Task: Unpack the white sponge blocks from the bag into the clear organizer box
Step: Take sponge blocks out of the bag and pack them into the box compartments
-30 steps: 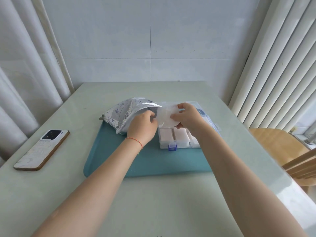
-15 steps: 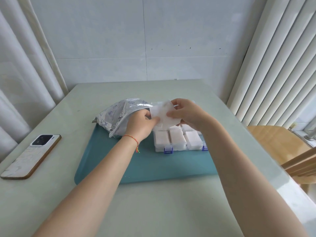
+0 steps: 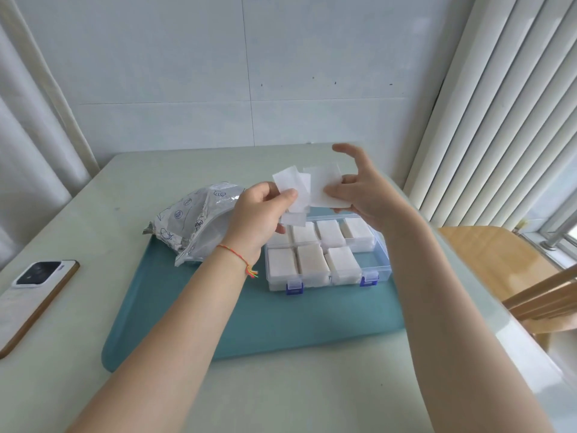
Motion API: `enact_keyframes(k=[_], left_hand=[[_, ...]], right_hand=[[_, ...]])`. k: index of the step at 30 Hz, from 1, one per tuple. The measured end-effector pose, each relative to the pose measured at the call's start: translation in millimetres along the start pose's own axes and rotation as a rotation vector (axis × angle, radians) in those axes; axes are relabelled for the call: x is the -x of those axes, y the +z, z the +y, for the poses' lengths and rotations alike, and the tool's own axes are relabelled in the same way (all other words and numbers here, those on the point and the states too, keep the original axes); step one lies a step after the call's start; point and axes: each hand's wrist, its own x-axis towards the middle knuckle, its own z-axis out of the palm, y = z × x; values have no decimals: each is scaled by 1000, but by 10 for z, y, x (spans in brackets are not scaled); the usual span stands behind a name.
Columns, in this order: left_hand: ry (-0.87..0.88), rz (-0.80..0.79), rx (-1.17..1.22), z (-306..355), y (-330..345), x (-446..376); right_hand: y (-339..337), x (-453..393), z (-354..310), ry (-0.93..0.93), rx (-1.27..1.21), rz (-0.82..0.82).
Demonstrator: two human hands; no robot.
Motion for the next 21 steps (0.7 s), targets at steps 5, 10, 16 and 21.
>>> enact_keyframes(k=[5, 10, 16, 21], left_hand=[[-160, -132, 299, 59, -33, 81], [-204, -161, 389, 64, -108, 76], [-324, -292, 575, 93, -164, 70], [-454, -247, 708, 55, -127, 74]], right_hand=[[131, 16, -34, -48, 188, -19], [238, 73, -128, 20, 355, 33], [237, 69, -200, -76, 528, 103], [261, 95, -229, -142, 199, 141]])
